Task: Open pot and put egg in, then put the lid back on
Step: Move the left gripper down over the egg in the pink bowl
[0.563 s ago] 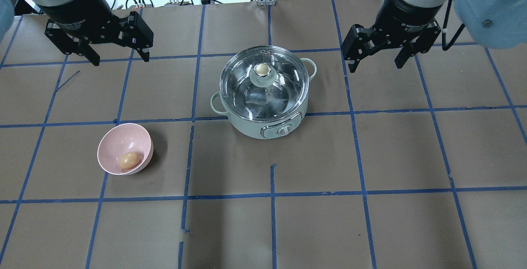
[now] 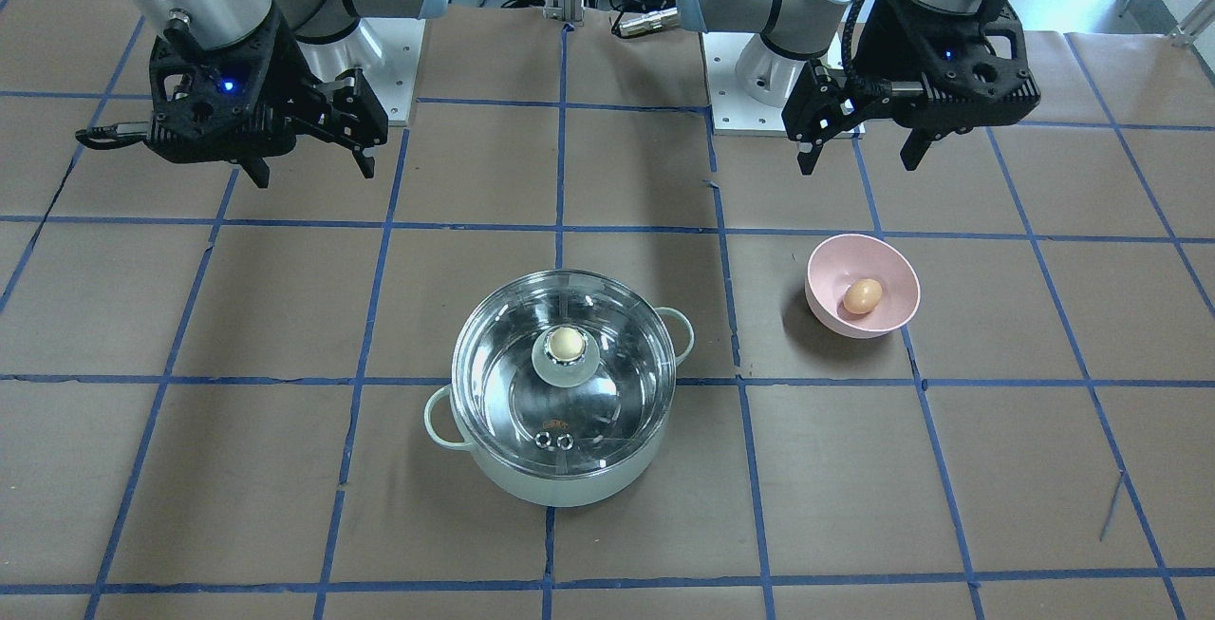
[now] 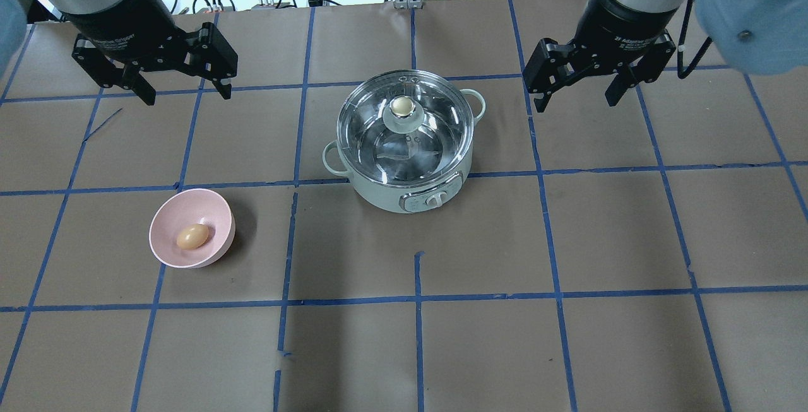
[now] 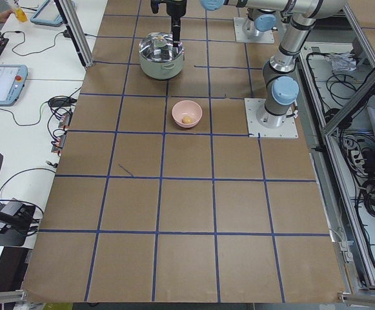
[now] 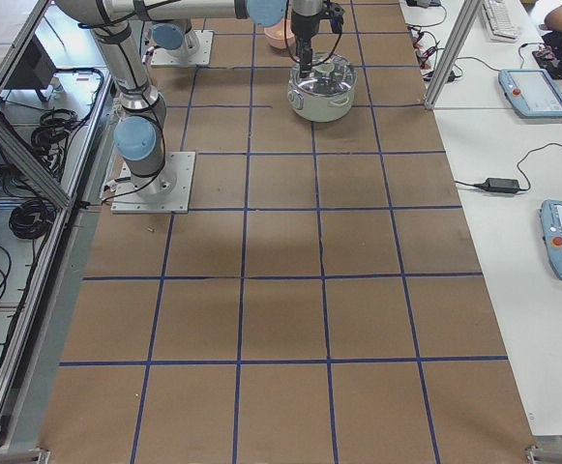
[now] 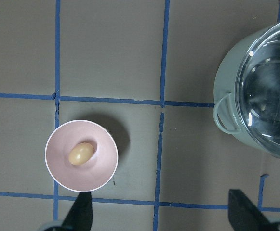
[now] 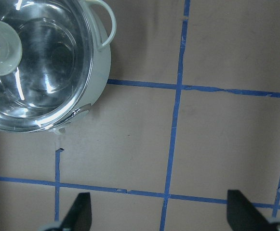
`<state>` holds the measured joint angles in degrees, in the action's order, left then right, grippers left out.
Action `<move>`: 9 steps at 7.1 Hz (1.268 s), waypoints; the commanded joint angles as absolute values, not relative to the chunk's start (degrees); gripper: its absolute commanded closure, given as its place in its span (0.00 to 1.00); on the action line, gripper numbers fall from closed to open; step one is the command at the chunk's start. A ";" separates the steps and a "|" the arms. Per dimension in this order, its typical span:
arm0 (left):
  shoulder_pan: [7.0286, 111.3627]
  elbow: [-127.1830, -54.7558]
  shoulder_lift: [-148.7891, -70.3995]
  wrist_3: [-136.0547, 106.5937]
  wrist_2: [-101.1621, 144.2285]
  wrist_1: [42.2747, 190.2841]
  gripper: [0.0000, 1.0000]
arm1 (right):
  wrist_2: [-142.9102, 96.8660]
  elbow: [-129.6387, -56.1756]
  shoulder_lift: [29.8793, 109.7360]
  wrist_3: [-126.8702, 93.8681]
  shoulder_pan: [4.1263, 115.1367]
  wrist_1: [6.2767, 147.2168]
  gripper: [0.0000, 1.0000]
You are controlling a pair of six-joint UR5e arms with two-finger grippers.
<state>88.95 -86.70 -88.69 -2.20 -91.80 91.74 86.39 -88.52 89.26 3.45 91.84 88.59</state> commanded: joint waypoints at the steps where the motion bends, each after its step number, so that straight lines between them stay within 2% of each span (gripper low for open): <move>1: 88.68 -87.80 -88.42 -1.85 -91.93 91.84 0.00 | 86.40 -88.33 89.30 3.34 91.41 89.21 0.00; 4: 81.42 -95.69 -89.64 6.03 -91.58 90.26 0.00 | 86.40 -88.33 89.30 3.43 91.14 89.12 0.00; 7: 74.72 -104.99 -90.79 12.56 -91.76 80.45 0.00 | 86.40 -87.89 89.38 3.43 91.23 89.12 0.00; 9: 72.26 -115.17 -90.79 13.44 -91.85 68.44 0.00 | 86.57 -87.98 89.39 3.43 91.49 89.12 0.00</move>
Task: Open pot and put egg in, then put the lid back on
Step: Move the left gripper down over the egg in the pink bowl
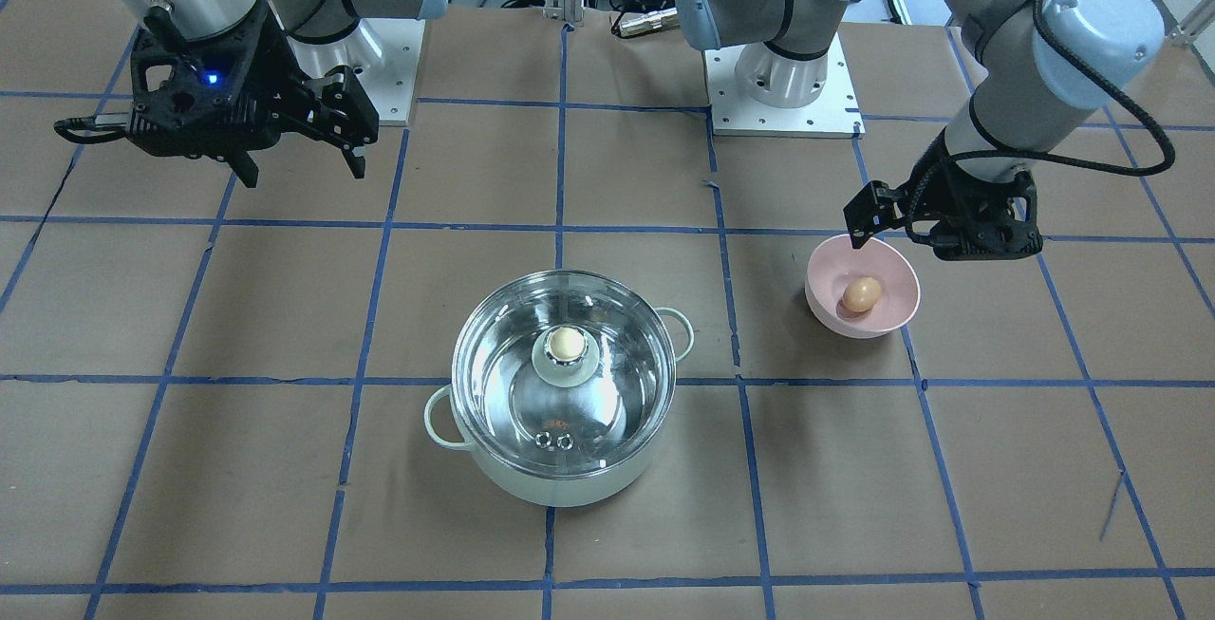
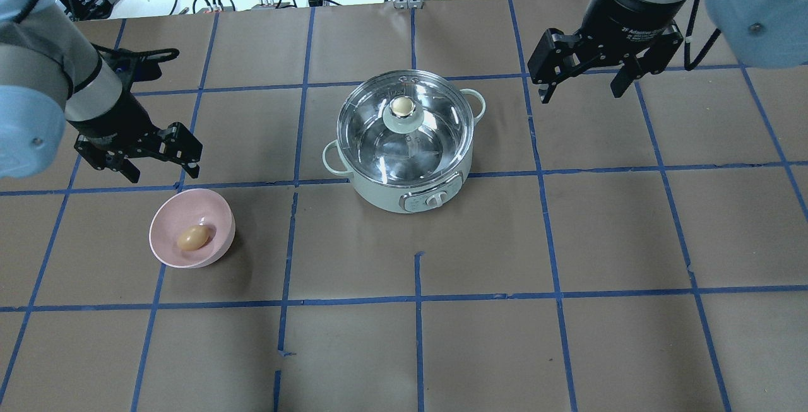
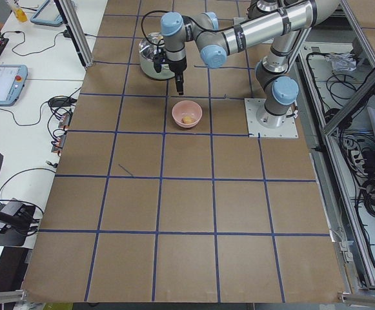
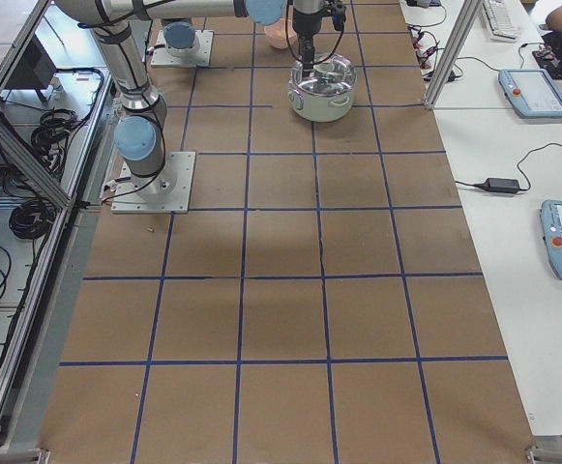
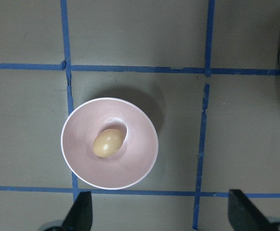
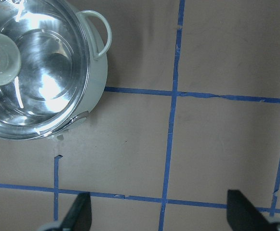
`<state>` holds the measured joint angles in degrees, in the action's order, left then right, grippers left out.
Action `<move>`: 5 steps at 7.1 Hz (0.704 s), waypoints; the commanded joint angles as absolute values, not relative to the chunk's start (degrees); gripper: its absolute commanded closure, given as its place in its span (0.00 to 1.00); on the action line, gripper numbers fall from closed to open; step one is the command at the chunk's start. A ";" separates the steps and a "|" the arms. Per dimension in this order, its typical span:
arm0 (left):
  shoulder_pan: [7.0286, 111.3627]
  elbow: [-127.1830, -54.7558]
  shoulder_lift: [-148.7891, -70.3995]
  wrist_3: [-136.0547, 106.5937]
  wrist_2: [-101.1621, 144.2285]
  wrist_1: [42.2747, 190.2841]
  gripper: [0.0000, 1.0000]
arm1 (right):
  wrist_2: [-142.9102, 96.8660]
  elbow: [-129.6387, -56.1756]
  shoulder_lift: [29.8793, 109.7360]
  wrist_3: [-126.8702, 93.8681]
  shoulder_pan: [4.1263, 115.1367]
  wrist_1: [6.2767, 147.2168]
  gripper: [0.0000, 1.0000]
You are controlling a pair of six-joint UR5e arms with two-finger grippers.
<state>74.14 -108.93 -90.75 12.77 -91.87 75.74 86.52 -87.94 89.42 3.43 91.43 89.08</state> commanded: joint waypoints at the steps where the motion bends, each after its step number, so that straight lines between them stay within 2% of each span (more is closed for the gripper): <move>1: 71.29 -118.97 -90.79 15.62 -92.02 63.16 0.00 | 86.57 -87.98 89.47 3.43 91.49 89.03 0.00; 5: 70.23 -123.90 -91.66 21.60 -91.67 54.80 0.02 | 86.92 -87.80 89.30 3.78 91.23 88.59 0.00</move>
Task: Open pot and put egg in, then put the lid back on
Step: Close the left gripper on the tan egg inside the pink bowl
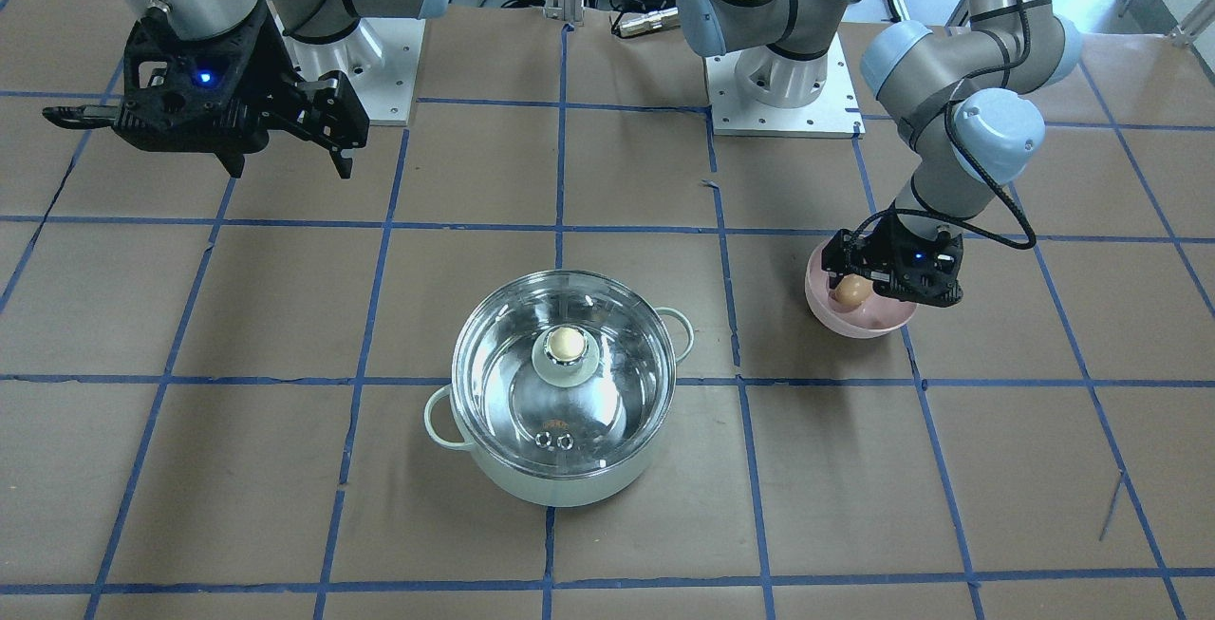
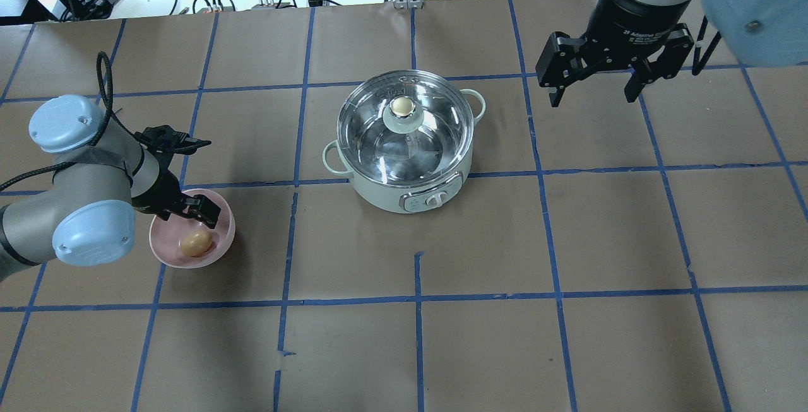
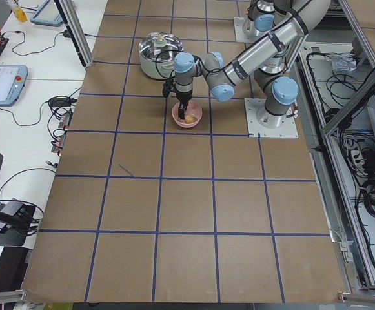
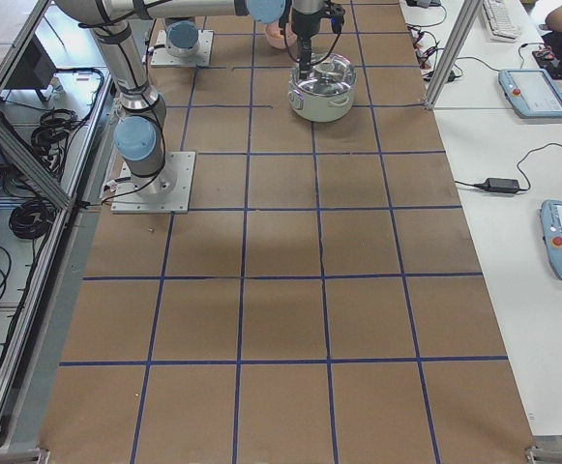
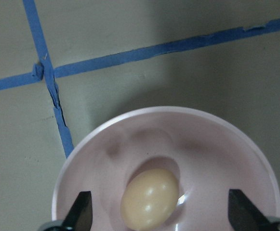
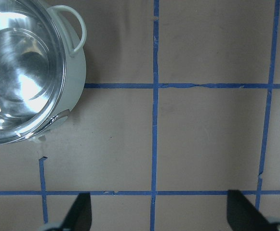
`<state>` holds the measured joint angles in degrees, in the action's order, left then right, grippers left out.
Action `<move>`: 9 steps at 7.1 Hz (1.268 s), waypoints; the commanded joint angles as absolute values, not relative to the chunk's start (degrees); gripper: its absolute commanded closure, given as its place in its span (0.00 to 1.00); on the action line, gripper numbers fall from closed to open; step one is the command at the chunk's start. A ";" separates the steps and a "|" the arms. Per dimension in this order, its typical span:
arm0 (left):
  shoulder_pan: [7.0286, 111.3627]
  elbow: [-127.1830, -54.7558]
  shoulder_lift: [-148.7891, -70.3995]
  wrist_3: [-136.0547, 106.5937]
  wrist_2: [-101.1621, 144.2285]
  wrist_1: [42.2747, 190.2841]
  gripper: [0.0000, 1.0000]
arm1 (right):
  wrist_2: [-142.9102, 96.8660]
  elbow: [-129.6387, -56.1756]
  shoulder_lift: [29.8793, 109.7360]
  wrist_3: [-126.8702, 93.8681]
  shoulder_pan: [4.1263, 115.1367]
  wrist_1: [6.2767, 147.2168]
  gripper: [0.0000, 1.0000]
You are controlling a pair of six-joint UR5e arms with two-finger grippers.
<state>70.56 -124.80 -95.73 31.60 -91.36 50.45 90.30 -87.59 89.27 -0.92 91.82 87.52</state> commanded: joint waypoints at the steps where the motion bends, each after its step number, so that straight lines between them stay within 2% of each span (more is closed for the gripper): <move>1: 70.58 -124.80 -96.06 32.78 -91.32 50.19 0.05 | 90.26 -87.71 89.30 -0.88 91.93 87.54 0.00; 9: 70.31 -126.56 -97.03 35.24 -91.41 49.31 0.05 | 90.00 -87.63 89.21 -0.70 92.11 87.45 0.00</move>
